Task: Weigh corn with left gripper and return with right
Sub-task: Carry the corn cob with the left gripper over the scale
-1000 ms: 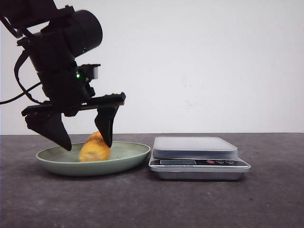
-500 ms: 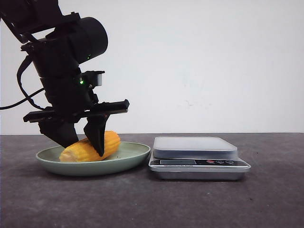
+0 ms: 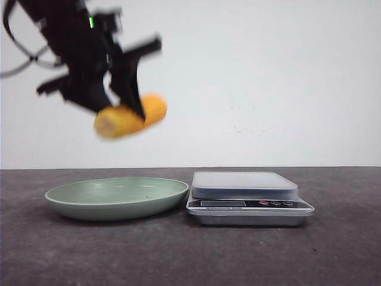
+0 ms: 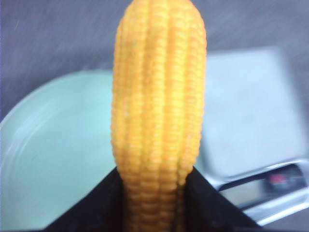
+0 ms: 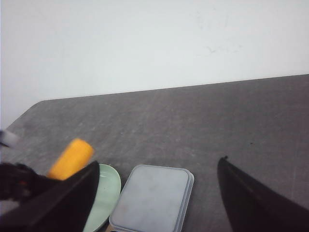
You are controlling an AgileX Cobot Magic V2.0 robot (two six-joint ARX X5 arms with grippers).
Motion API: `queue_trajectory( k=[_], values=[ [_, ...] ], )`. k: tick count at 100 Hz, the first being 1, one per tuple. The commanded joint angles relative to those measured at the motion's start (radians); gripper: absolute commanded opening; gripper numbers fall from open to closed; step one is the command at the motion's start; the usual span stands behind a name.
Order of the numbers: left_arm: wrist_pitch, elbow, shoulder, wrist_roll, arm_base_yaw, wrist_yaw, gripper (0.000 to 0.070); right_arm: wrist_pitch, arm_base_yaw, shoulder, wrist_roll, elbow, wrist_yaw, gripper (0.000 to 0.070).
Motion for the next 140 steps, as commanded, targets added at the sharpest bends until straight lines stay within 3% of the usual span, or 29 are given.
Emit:
queue_trajectory(
  k=[1,23,40,56,75,140],
  values=[
    [0.008,0.042,-0.013,-0.04,-0.022,0.029,0.0003,0.015,0.003,0.003,-0.008,0.019,0.002,0.0492],
    [0.081,0.17,0.016,-0.131,-0.122,0.027,0.0006,0.016,0.003,0.003,-0.005,0.019,-0.001,0.0492],
    [0.134,0.273,0.112,-0.151,-0.222,-0.095,0.0007,0.016,0.003,0.003,-0.005,0.019,0.002,0.0492],
    [0.147,0.349,0.233,-0.19,-0.27,-0.107,0.0006,0.017,0.003,0.002,-0.005,0.019,0.0,0.0492],
    [0.182,0.355,0.353,-0.332,-0.277,-0.143,0.0006,0.0,0.003,0.002,-0.005,0.019,0.001,0.0492],
    [0.113,0.355,0.539,-0.338,-0.277,-0.208,0.0006,-0.052,0.003,0.002,-0.005,0.019,0.001,0.0492]
  ],
)
